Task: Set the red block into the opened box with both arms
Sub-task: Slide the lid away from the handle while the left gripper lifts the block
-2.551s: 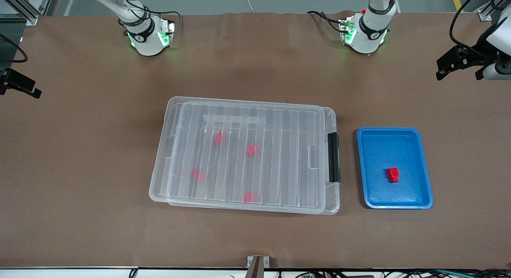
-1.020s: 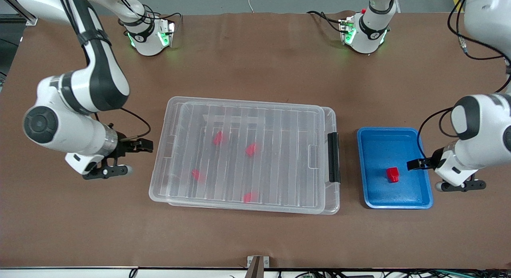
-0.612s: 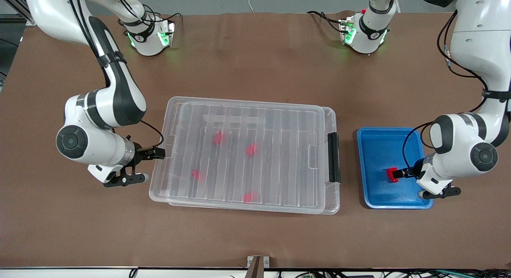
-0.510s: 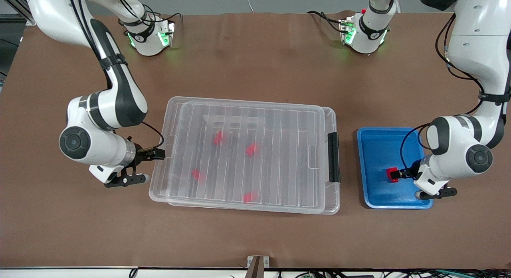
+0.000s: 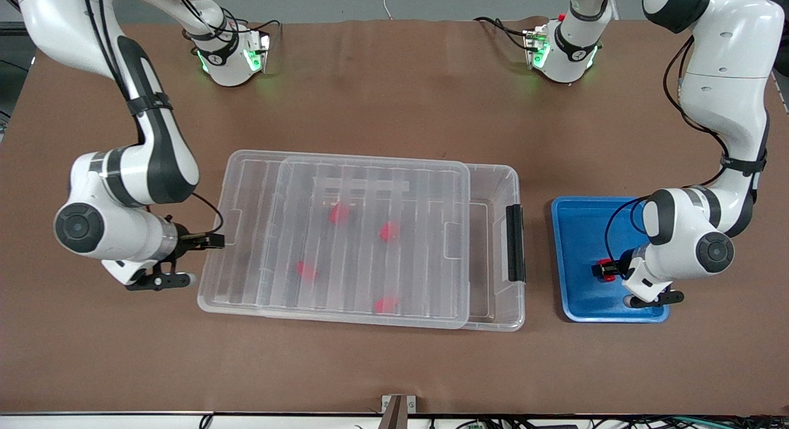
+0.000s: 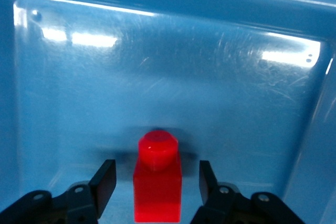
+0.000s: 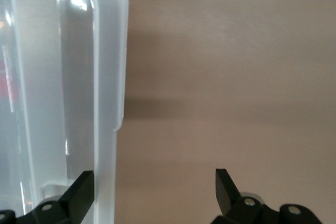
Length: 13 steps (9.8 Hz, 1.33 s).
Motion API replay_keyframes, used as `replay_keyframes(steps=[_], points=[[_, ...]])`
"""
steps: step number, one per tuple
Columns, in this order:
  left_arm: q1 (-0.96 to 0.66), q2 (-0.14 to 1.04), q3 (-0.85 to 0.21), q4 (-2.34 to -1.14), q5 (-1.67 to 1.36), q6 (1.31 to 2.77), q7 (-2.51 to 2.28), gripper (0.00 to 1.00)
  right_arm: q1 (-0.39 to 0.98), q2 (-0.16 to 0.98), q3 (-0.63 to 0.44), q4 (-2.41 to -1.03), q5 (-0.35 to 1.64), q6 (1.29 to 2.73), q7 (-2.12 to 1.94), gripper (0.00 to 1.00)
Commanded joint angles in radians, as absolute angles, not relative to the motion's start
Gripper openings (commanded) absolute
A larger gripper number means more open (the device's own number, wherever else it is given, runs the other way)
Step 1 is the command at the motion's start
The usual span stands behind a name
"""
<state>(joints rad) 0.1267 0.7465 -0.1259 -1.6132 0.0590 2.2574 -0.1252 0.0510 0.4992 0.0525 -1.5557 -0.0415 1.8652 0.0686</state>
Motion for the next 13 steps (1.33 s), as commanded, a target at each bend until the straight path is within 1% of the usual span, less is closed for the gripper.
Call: replay_keyframes(steps=[1, 2, 3, 5, 7, 9, 10, 11, 12, 13], points=[[0.118, 0.769, -0.126, -1.618, 0.052, 2.276, -0.137, 0.19, -0.003, 0.465, 0.060, -1.582, -0.098, 1.821, 0.068, 1.00], [0.118, 0.759, -0.130, -1.618, 0.052, 2.266, -0.133, 0.07, -0.018, 0.463, 0.060, -1.578, -0.100, 1.813, 0.066, 1.00], [0.126, 0.726, -0.159, -1.618, 0.052, 2.254, -0.136, 0.01, -0.023, 0.462, 0.058, -1.578, -0.101, 1.813, 0.066, 1.00], [0.123, 0.619, -0.205, -1.609, 0.052, 2.125, -0.141, 0.00, -0.035, 0.462, 0.057, -1.577, -0.115, 1.813, 0.042, 1.00], [0.120, 0.507, -0.265, -1.595, 0.057, 2.051, -0.179, 0.00, -0.049, 0.462, 0.055, -1.574, -0.118, 1.813, 0.029, 1.00], [0.097, 0.480, -0.363, -1.521, 0.066, 1.930, -0.312, 0.00, -0.051, 0.456, 0.049, -1.569, -0.126, 1.812, 0.032, 1.00], [0.063, 0.477, -0.389, -1.499, 0.069, 1.913, -0.393, 0.00, -0.049, 0.450, 0.049, -1.543, -0.124, 1.812, 0.040, 1.00], [0.004, 0.477, -0.391, -1.494, 0.080, 1.913, -0.450, 0.00, -0.048, 0.434, 0.051, -1.496, -0.115, 1.765, 0.043, 1.00], [-0.056, 0.479, -0.391, -1.494, 0.115, 1.914, -0.504, 0.00, -0.057, 0.396, 0.051, -1.462, -0.103, 1.717, 0.044, 1.00], [-0.105, 0.491, -0.390, -1.477, 0.150, 1.916, -0.558, 0.00, -0.057, 0.320, 0.034, -1.451, -0.080, 1.695, 0.043, 1.00]])
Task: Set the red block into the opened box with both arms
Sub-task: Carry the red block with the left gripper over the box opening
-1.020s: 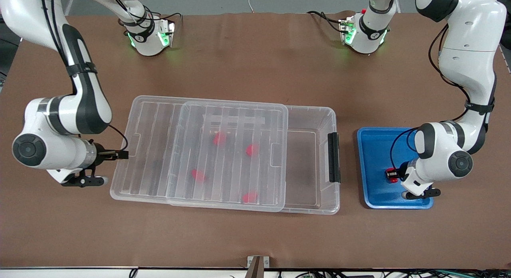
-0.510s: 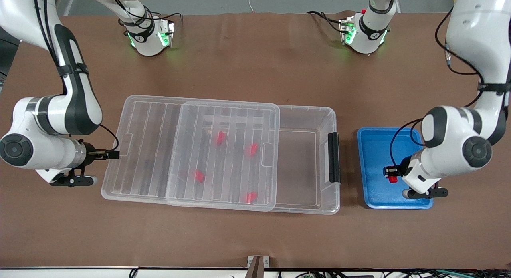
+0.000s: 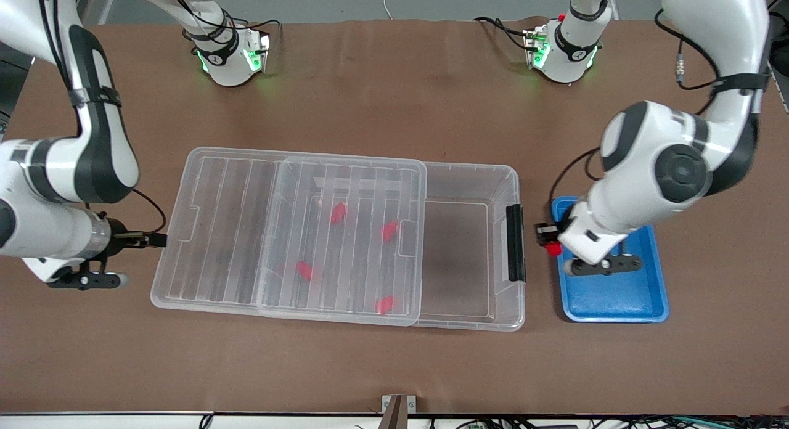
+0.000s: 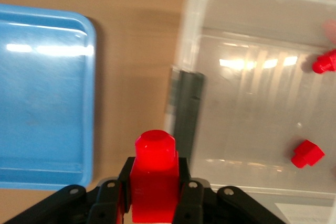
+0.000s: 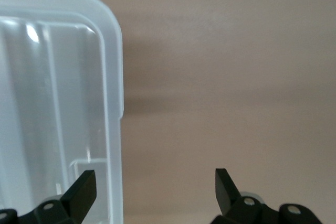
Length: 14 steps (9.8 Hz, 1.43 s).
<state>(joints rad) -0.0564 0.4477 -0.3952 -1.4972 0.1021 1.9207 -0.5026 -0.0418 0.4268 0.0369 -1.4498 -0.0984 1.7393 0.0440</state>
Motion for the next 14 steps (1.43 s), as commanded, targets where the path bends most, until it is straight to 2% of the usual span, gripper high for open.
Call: replay_keyframes(steps=[1, 4, 7, 10, 14], points=[[-0.144, 0.529, -0.390, -1.444, 0.158, 1.916, -0.577, 0.00, -0.049, 0.246, 0.005, -1.454, -0.043, 1.639, 0.035, 1.00], [-0.244, 0.647, -0.382, -1.428, 0.251, 2.011, -0.565, 0.00, 0.020, 0.057, -0.096, -1.465, -0.005, 1.476, 0.031, 1.00], [-0.259, 0.757, -0.385, -1.431, 0.298, 2.112, -0.575, 0.00, -0.005, -0.069, -0.100, -1.583, 0.041, 1.482, 0.023, 1.00], [-0.261, 0.836, -0.384, -1.434, 0.298, 2.190, -0.581, 0.01, -0.003, -0.080, -0.100, -1.601, 0.041, 1.537, 0.023, 1.00], [-0.261, 0.902, -0.382, -1.433, 0.301, 2.213, -0.583, 0.03, 0.002, -0.078, -0.098, -1.595, 0.041, 1.526, 0.023, 1.00]])
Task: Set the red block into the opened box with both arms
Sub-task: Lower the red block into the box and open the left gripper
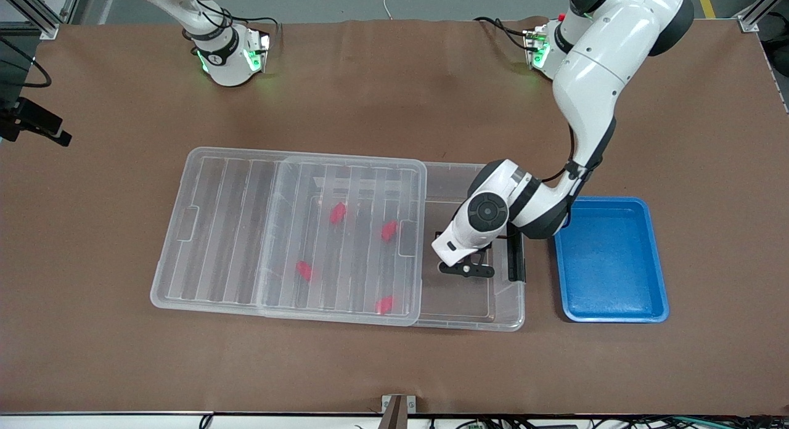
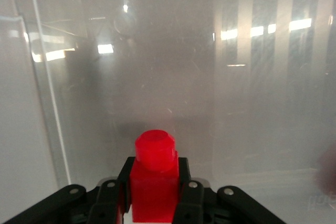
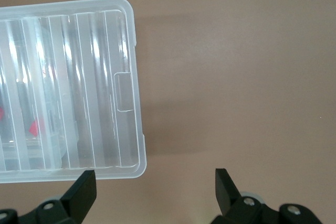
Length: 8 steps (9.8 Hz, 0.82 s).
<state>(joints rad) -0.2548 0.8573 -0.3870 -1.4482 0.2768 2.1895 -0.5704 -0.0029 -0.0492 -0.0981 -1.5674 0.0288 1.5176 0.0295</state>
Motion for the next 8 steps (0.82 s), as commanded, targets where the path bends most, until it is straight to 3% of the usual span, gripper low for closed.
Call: replay_keyframes(steps=[1, 2, 3, 4, 5, 8], points=[[-0.261, 0.908, -0.382, -1.433, 0.301, 2.221, -0.583, 0.06, 0.002, -0.078, -0.098, -1.595, 0.041, 1.525, 0.025, 1.00], [-0.261, 0.913, -0.380, -1.431, 0.299, 2.227, -0.583, 0.19, 0.002, -0.078, -0.098, -1.595, 0.041, 1.525, 0.025, 1.00], [-0.261, 0.913, -0.380, -1.431, 0.299, 2.227, -0.583, 0.45, 0.002, -0.078, -0.098, -1.595, 0.041, 1.523, 0.025, 1.00], [-0.259, 0.913, -0.380, -1.431, 0.298, 2.227, -0.584, 0.85, 0.000, -0.078, -0.098, -1.595, 0.041, 1.523, 0.025, 1.00], [-0.258, 0.908, -0.382, -1.431, 0.295, 2.227, -0.583, 1.00, 0.000, -0.078, -0.098, -1.595, 0.041, 1.523, 0.023, 1.00], [-0.249, 0.838, -0.387, -1.428, 0.293, 2.218, -0.584, 1.00, -0.005, -0.063, -0.098, -1.597, 0.041, 1.528, 0.021, 0.98]])
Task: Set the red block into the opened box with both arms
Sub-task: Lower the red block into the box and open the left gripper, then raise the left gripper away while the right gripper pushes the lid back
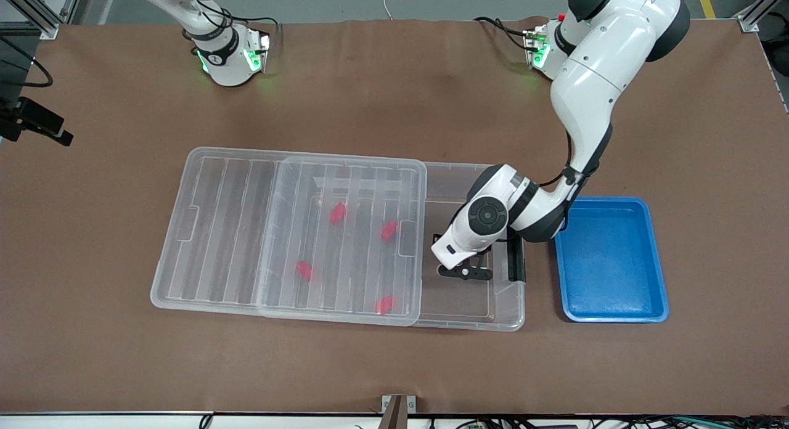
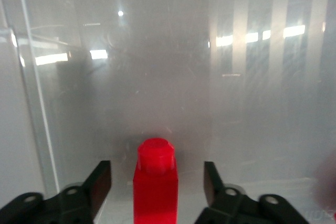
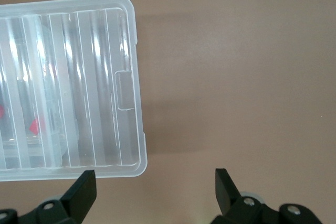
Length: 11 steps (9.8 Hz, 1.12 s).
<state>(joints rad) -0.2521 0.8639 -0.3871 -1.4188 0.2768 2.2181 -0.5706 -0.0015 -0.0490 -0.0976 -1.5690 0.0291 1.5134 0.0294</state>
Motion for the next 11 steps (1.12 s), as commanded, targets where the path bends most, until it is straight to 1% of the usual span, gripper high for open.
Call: replay_keyframes(steps=[1, 3, 4, 5, 6, 7, 9, 11], points=[[-0.241, 0.804, -0.390, -1.428, 0.291, 2.212, -0.583, 1.00, -0.005, -0.016, -0.098, -1.597, 0.043, 1.567, 0.011, 0.79], [-0.241, 0.711, -0.390, -1.427, 0.291, 2.143, -0.581, 1.00, -0.011, 0.107, -0.098, -1.600, 0.043, 1.661, -0.111, 0.21], [-0.235, 0.653, -0.390, -1.427, 0.291, 2.097, -0.574, 1.00, -0.027, 0.165, -0.098, -1.600, 0.043, 1.701, -0.199, 0.05], [-0.213, 0.588, -0.391, -1.425, 0.290, 2.036, -0.572, 1.00, -0.049, 0.223, -0.098, -1.612, 0.051, 1.759, -0.259, 0.01], [-0.184, 0.530, -0.391, -1.425, 0.290, 1.982, -0.568, 1.00, -0.052, 0.274, -0.098, -1.623, 0.051, 1.813, -0.279, 0.00], [-0.155, 0.473, -0.393, -1.425, 0.290, 1.927, -0.568, 1.00, -0.054, 0.320, -0.098, -1.634, 0.058, 1.837, -0.341, 0.00], [-0.147, 0.340, -0.385, -1.425, 0.276, 1.792, -0.568, 1.00, -0.048, 0.345, -0.098, -1.708, 0.110, 1.920, -0.373, 0.00], [-0.063, 0.223, -0.391, -1.427, 0.258, 1.685, -0.561, 1.00, -0.016, 0.351, -0.092, -1.749, 0.150, 1.942, -0.371, 0.00]])
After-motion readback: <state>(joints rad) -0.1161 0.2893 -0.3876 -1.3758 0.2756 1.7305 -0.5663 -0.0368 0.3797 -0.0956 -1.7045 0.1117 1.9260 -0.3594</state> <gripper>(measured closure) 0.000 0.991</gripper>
